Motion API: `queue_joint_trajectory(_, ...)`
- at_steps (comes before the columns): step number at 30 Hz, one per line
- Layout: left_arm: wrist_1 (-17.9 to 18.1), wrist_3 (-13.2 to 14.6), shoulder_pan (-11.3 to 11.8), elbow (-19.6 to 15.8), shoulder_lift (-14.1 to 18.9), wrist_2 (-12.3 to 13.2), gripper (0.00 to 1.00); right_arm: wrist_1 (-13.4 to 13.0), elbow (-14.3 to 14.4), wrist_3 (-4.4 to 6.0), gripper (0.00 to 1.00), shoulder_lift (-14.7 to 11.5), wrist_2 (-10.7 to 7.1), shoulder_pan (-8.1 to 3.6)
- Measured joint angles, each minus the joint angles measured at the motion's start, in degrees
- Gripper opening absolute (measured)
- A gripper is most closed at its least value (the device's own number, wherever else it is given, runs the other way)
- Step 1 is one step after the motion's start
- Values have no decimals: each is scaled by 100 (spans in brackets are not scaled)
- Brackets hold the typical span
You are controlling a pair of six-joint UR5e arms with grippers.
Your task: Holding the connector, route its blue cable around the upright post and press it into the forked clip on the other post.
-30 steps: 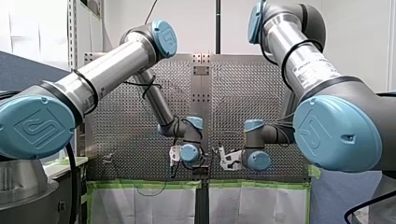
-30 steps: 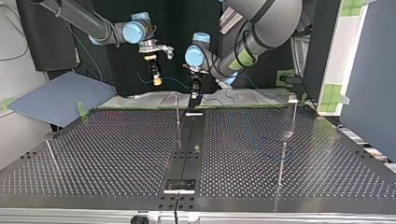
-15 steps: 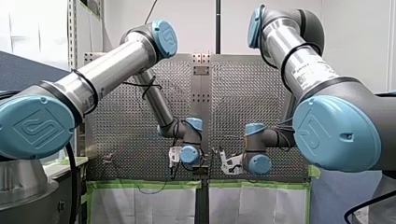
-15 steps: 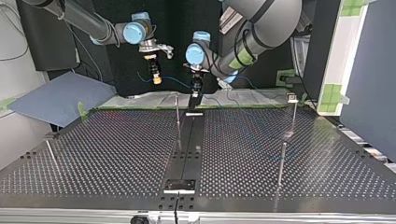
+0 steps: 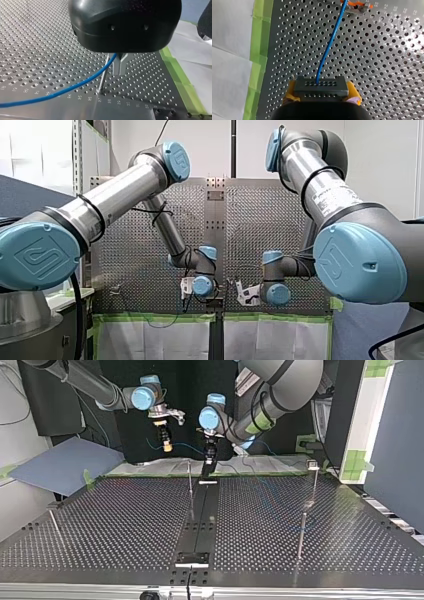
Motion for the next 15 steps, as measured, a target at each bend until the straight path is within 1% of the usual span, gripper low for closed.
queue_joint_trajectory(6, 52, 7, -10, 0, 0, 23, 0, -21, -37, 8, 0, 0, -7, -29)
queue_joint_trajectory(15, 309, 118, -104, -1, 0, 20, 0, -249, -48, 27, 0, 1, -30, -70)
